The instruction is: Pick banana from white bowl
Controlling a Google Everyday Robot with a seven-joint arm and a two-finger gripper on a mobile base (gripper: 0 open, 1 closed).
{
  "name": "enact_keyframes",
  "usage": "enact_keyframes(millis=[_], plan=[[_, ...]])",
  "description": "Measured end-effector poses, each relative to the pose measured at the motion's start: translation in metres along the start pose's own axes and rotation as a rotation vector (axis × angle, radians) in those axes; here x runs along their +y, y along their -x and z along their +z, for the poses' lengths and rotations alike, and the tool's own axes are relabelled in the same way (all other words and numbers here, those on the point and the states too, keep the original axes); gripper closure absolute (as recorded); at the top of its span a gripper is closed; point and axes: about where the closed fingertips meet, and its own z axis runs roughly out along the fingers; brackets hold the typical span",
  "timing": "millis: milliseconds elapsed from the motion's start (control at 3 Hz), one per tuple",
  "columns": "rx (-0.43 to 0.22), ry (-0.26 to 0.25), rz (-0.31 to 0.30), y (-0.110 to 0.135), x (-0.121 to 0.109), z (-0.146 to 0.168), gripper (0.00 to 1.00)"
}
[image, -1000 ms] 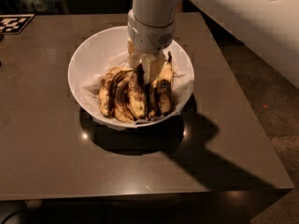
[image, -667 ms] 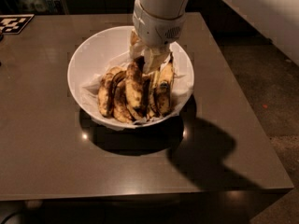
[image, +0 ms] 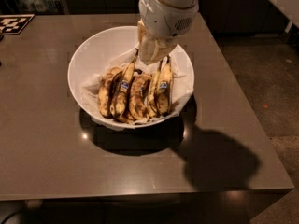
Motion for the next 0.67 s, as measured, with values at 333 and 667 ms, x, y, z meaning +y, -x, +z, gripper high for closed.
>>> enact_keyframes(millis=[333,667], plan=[[0.005,-0.02,0.003,0.0011,0.0012,-0.0106,1.0],[0.005,-0.02,0.003,0.0011,0.0012,-0.0106,0.81]])
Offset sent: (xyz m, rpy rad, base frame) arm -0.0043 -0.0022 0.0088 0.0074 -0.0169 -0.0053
